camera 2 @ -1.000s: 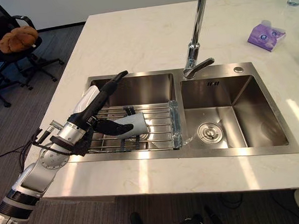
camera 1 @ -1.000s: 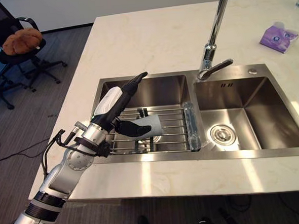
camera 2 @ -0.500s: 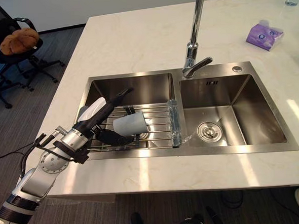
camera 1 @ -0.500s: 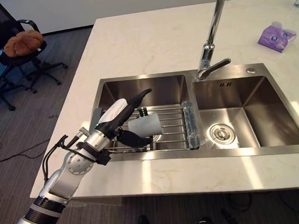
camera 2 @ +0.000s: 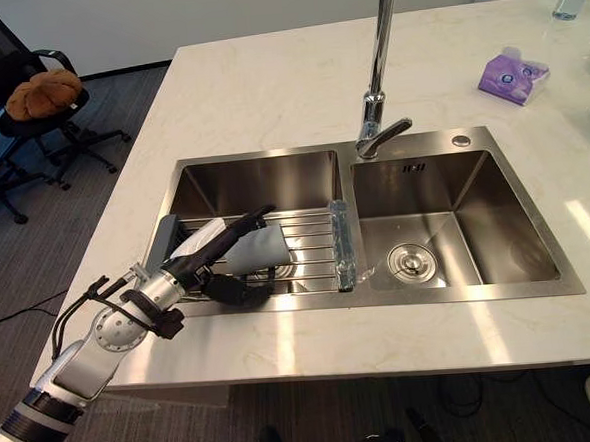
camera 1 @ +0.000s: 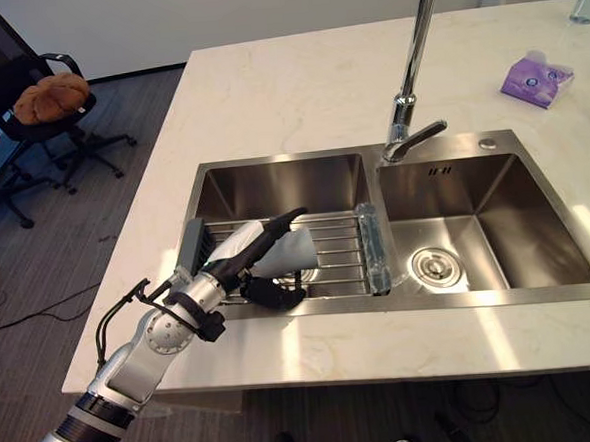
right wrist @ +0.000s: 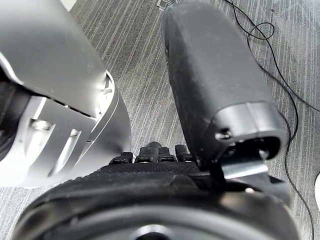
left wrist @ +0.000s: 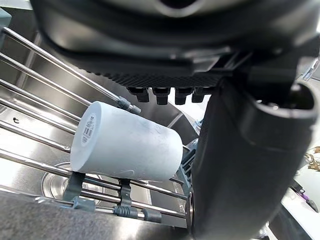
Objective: Walk over to the sink, pick up the cup, carry it to the dishwasher, place the cup inside the dishwasher, then close the dishwasher door
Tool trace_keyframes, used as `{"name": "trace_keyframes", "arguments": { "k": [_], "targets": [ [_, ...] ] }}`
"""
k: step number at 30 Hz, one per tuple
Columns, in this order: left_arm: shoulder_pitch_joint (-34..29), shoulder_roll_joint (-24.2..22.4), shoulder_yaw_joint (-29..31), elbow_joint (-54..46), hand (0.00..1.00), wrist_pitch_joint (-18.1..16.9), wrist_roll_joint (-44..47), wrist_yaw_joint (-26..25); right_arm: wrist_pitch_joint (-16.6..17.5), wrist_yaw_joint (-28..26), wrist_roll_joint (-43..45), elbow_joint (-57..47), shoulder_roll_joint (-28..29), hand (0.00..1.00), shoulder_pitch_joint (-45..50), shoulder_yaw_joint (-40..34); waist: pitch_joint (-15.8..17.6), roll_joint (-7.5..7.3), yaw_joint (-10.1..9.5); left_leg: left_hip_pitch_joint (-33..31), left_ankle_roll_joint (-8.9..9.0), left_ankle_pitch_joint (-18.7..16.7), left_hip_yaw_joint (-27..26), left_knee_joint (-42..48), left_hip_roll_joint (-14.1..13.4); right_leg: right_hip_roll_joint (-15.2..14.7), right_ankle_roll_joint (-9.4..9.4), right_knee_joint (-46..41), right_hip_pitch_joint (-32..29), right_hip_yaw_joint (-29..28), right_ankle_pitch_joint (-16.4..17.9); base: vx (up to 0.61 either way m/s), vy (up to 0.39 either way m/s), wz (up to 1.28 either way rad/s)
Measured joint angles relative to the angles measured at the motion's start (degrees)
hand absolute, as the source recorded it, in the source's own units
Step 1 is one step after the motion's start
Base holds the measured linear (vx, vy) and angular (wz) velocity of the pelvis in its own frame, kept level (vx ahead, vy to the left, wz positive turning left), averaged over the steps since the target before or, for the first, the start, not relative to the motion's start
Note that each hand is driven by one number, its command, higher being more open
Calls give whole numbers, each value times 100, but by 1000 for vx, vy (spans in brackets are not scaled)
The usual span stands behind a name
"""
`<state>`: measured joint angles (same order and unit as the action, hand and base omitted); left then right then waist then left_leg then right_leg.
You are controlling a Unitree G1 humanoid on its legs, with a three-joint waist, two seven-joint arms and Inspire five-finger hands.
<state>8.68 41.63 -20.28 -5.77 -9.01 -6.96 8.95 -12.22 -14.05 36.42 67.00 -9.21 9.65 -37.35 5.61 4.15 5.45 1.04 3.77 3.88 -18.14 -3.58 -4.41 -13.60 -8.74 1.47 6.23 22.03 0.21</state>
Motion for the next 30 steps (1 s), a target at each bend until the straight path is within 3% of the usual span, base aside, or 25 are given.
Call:
{"name": "trace_keyframes", "arguments": {
  "k": [10,20,30],
  "targets": [
    [-16,-215,0,347,100,-34,-127,-245,2,32,2,-55,-20,100,6,176,-2,-9,17,65,2,1,-31,-47,-1,19,50,85,69,16,-36,0,0,0],
    [107,-255,2,519,100,40,-118,-27,-4,20,-2,-61,3,100,35,206,-58,-117,38,179,10,5,-135,-133,8,17,51,114,99,-1,-38,3,-8,-5],
    [573,-255,-163,837,100,531,-324,513,-4,21,-53,-111,19,100,76,415,-67,-171,208,200,12,3,-173,-134,6,20,50,155,113,-13,-73,-3,-5,-1]
  ]
}}
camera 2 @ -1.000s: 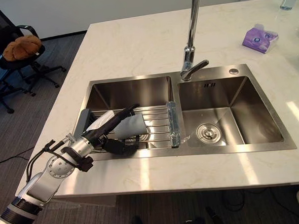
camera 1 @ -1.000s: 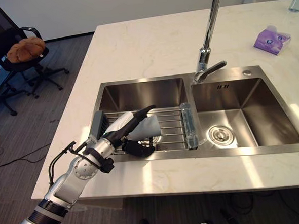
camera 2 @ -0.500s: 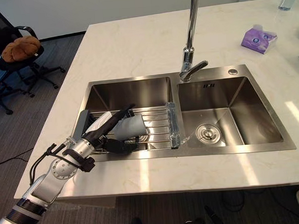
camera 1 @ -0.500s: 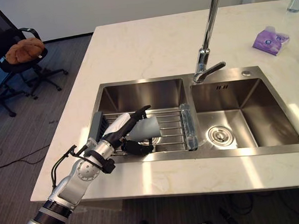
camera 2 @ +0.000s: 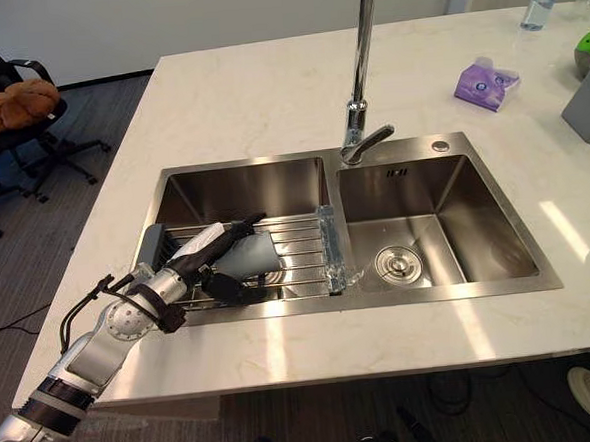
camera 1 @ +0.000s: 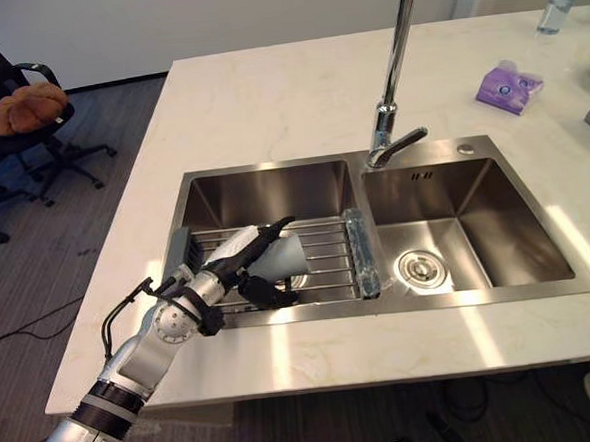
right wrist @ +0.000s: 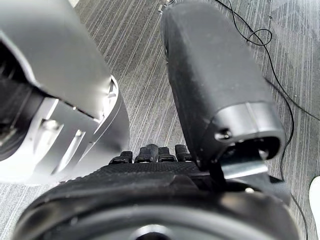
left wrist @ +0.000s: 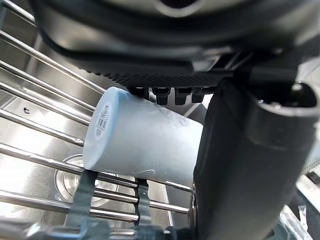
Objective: Walk over to the sink, pick up the cup, carry it to the dishwasher, place the cup inside the dishwasher, then close the dishwasher door
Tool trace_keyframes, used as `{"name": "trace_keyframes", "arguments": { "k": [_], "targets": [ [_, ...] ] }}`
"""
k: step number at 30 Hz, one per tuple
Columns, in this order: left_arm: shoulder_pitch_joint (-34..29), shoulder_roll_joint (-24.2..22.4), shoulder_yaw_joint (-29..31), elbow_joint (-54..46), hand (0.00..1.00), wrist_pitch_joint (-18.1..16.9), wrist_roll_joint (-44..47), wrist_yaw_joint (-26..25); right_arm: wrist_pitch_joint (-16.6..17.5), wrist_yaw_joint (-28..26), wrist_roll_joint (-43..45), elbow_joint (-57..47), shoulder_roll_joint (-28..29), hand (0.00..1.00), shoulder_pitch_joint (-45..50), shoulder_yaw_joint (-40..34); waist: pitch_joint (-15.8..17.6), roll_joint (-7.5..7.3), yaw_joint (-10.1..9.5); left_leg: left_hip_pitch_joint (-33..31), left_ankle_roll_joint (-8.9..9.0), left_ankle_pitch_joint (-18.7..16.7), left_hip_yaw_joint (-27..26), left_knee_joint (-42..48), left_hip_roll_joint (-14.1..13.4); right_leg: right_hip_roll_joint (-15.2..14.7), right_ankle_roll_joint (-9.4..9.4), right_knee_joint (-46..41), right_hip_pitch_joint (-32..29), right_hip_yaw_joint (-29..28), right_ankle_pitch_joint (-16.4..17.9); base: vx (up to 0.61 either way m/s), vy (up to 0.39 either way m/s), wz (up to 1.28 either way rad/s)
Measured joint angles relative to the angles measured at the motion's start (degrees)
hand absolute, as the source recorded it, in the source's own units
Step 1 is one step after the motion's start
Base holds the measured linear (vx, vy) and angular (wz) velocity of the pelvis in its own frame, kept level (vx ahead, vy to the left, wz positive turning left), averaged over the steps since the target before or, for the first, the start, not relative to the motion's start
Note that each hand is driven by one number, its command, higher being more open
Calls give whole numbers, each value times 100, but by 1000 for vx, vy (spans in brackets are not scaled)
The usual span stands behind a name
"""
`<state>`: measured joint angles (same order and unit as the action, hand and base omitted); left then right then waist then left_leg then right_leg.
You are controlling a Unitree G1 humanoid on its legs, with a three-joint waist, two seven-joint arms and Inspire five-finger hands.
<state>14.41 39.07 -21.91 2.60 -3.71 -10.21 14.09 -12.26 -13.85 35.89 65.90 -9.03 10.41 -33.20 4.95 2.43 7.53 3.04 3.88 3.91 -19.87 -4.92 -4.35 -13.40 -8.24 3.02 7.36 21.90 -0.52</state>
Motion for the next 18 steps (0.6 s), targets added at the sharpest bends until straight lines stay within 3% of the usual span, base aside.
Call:
{"name": "trace_keyframes", "arguments": {
  "k": [13,18],
  "targets": [
    [408,-1,11,187,100,419,-285,769,-1,28,1,-143,-8,100,94,397,-12,-37,128,47,7,-5,-34,-4,-12,16,-29,71,50,-19,-37,-2,-3,-1],
    [487,-25,27,268,100,424,-339,876,-1,41,1,-197,-10,100,118,454,-14,-37,130,47,14,-9,-43,-4,-22,28,-39,92,52,-25,-43,-3,-4,-1]
  ]
}}
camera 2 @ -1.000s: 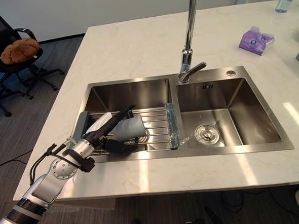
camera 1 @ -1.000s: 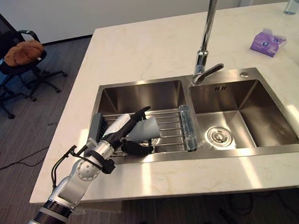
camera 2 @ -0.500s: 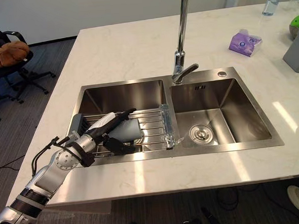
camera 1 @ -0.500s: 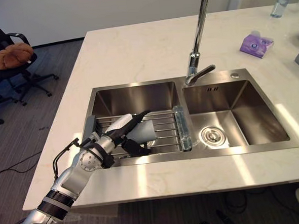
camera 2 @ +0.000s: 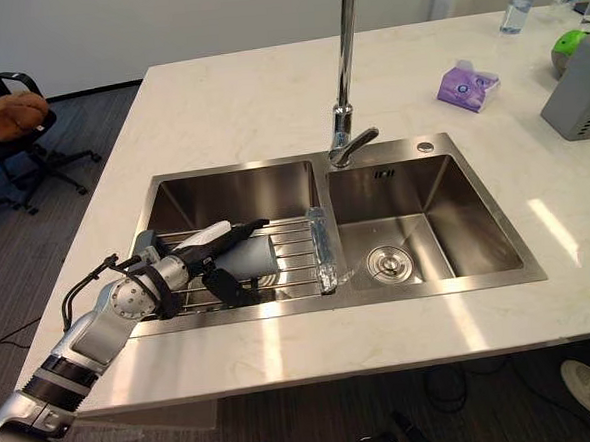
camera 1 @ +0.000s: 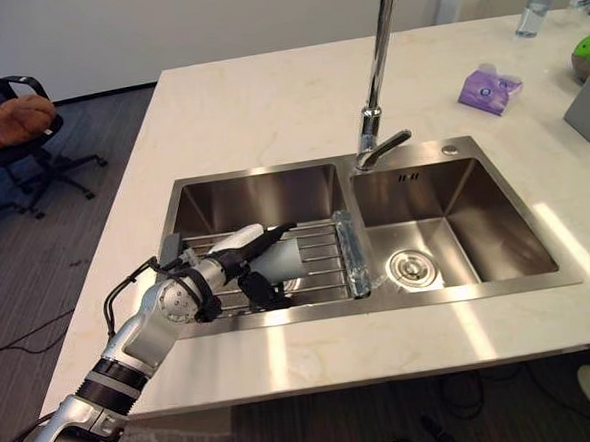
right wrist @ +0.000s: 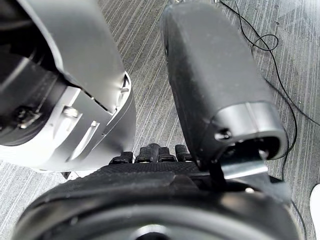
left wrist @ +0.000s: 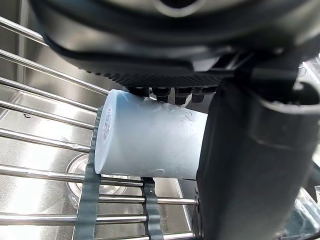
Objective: Walk over to the sink, pick up the cup, carry it to the dishwasher, place the cup inside the dishwasher, then close the dishwasher door
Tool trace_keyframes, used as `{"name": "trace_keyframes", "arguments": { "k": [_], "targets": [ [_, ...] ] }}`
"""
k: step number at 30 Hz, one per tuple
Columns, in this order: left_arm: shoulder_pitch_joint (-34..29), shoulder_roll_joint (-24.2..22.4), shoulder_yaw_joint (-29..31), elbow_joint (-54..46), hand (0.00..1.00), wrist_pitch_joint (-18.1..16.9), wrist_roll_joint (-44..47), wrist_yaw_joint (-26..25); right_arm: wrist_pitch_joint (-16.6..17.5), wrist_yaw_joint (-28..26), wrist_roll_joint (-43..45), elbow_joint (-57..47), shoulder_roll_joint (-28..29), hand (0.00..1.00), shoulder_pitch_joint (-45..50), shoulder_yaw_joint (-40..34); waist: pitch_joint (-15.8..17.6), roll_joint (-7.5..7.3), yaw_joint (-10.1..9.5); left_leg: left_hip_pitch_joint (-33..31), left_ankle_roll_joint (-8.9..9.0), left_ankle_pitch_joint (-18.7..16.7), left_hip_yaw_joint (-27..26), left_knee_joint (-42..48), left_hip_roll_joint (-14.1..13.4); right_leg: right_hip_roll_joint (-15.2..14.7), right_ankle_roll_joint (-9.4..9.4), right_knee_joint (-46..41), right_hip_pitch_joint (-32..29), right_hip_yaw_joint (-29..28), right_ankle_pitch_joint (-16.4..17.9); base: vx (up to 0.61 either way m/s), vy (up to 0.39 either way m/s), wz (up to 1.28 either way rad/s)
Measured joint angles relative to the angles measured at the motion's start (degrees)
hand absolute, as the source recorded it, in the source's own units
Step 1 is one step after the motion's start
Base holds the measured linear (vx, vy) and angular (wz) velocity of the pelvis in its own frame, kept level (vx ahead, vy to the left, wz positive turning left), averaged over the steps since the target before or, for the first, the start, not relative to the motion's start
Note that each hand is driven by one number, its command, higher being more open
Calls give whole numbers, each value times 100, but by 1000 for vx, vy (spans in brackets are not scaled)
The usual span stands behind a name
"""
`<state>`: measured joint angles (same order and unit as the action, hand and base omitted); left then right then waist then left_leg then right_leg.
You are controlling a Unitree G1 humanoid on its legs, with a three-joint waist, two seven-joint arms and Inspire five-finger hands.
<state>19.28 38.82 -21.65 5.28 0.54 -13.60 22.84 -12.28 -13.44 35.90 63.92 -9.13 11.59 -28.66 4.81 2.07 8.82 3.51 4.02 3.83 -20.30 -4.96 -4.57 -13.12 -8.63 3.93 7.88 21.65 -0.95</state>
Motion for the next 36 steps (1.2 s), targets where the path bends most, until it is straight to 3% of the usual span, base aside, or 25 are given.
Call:
{"name": "trace_keyframes", "arguments": {
  "k": [10,23,36],
  "targets": [
    [101,-14,-2,149,100,-138,-113,205,1,13,4,-53,-18,100,16,187,1,-2,49,0,2,0,0,0,0,1,-2,1,1,0,-1,0,0,0],
    [212,-125,-18,161,100,-69,-463,271,-3,33,21,-119,-19,100,38,227,2,-2,68,0,3,1,2,0,0,1,-5,-1,1,0,-2,0,0,0],
    [229,-603,-74,568,100,-2,-1621,-201,-54,96,48,-187,-23,100,48,334,16,-22,108,17,11,6,-6,-2,-2,1,-16,-6,1,-34,-9,0,0,0]
  ]
}}
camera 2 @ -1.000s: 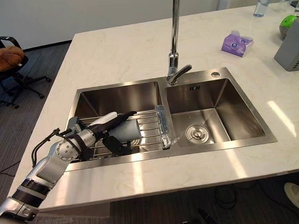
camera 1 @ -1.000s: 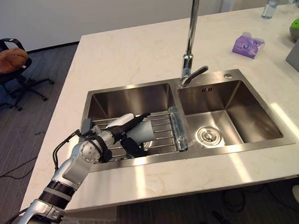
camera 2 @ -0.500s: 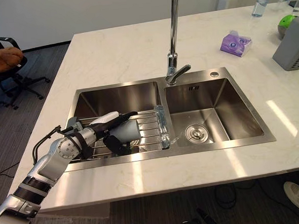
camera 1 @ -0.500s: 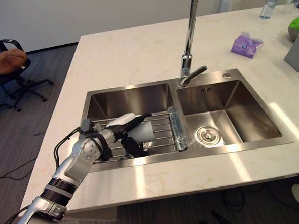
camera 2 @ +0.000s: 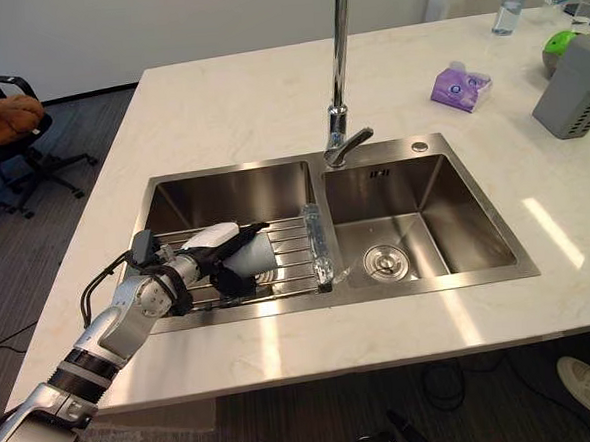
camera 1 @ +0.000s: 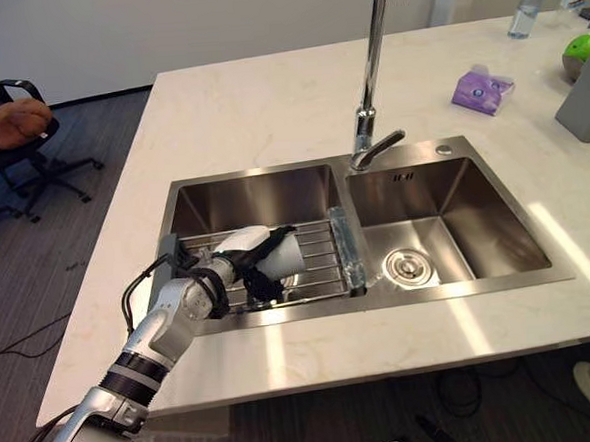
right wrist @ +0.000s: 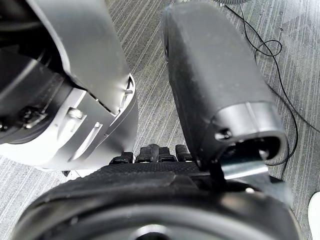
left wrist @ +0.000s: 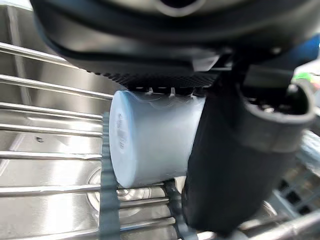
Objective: Walk over to the sink, pick up the cup, carry it to the dishwasher, place the cup inside the dishwasher, then close the dishwasher door
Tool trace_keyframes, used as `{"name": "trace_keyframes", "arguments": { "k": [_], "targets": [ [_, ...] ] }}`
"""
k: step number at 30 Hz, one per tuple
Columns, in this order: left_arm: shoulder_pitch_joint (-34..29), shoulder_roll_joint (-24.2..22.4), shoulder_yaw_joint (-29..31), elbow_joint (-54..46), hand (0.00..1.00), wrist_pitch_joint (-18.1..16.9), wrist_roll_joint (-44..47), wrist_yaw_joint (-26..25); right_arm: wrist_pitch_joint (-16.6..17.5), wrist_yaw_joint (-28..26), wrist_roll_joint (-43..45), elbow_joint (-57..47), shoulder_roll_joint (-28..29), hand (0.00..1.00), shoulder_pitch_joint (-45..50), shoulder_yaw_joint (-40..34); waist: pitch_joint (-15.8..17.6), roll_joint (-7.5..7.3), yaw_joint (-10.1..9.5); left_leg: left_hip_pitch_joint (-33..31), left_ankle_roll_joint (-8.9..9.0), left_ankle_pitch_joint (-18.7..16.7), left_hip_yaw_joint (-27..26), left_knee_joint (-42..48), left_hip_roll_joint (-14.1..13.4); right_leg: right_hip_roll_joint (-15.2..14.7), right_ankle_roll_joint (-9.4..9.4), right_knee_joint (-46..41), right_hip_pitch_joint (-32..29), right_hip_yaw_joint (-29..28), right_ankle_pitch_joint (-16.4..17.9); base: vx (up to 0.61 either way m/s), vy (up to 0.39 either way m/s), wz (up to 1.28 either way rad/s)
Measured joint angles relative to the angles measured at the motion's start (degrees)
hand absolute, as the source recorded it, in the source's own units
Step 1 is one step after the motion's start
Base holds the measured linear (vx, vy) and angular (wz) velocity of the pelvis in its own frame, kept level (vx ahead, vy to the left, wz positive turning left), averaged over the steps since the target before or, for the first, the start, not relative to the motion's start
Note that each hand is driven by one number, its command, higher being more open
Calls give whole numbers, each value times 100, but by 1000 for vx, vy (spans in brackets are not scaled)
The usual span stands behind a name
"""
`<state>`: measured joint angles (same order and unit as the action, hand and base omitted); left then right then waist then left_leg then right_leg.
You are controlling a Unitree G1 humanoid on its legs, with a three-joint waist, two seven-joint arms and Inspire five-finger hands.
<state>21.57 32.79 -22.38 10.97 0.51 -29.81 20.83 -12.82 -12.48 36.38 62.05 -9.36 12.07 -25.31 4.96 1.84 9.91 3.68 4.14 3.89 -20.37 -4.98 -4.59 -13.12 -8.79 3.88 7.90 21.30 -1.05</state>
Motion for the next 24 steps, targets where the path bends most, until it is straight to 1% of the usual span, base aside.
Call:
{"name": "trace_keyframes", "arguments": {
  "k": [3,4,9,12,15,17,19,21,22,24],
  "targets": [
    [3,-62,7,23,100,12,-181,30,3,19,-1,-35,-2,100,1,97,7,-11,0,2,1,-1,-1,0,0,0,0,-4,0,-5,0,0,0,0],
    [18,-89,12,34,0,26,-256,57,2,26,-1,-46,-2,100,1,96,8,-13,0,3,4,-2,0,0,0,0,1,-4,0,-7,0,0,0,0],
    [97,-265,55,104,0,60,-774,62,5,38,-1,-63,8,100,6,105,10,-16,22,6,23,-12,-2,-2,-2,0,9,-4,0,-16,4,0,0,0],
    [240,-340,119,344,0,197,-857,45,14,39,0,-72,28,100,10,117,20,-29,67,26,29,-16,-35,-4,-9,5,10,-1,0,-46,5,0,0,-4],
    [346,-340,112,345,0,197,-1161,-16,40,42,-1,-81,39,100,14,239,67,-62,112,38,31,-20,-52,-3,-15,12,-2,2,0,-62,-2,0,0,-3],
    [355,-340,104,345,0,119,-1199,-95,58,42,-1,-103,45,100,20,311,103,-72,136,39,26,-17,-56,-2,-16,15,-4,3,0,-64,-3,0,0,0],
    [299,-337,86,349,0,-9,-1194,-234,63,43,-1,-105,46,100,24,318,117,-68,140,39,26,-19,-58,-1,-16,15,-4,3,0,-64,-3,0,0,0],
    [203,-327,8,412,0,-255,-1177,-649,86,51,-2,-121,46,100,20,331,121,-69,135,40,30,-22,-58,-1,-16,17,-4,3,0,-62,-3,0,0,0],
    [205,-324,-41,477,0,-313,-1141,-792,99,51,-1,-121,46,100,20,336,123,-68,136,40,30,-23,-58,-1,-16,16,-4,3,0,-62,-3,0,0,0],
    [176,-289,-199,600,0,-482,-834,-1271,142,51,1,-153,46,100,20,423,148,-65,177,40,30,-23,-59,-1,-16,16,-4,5,0,-61,-3,0,0,0]
  ]
}}
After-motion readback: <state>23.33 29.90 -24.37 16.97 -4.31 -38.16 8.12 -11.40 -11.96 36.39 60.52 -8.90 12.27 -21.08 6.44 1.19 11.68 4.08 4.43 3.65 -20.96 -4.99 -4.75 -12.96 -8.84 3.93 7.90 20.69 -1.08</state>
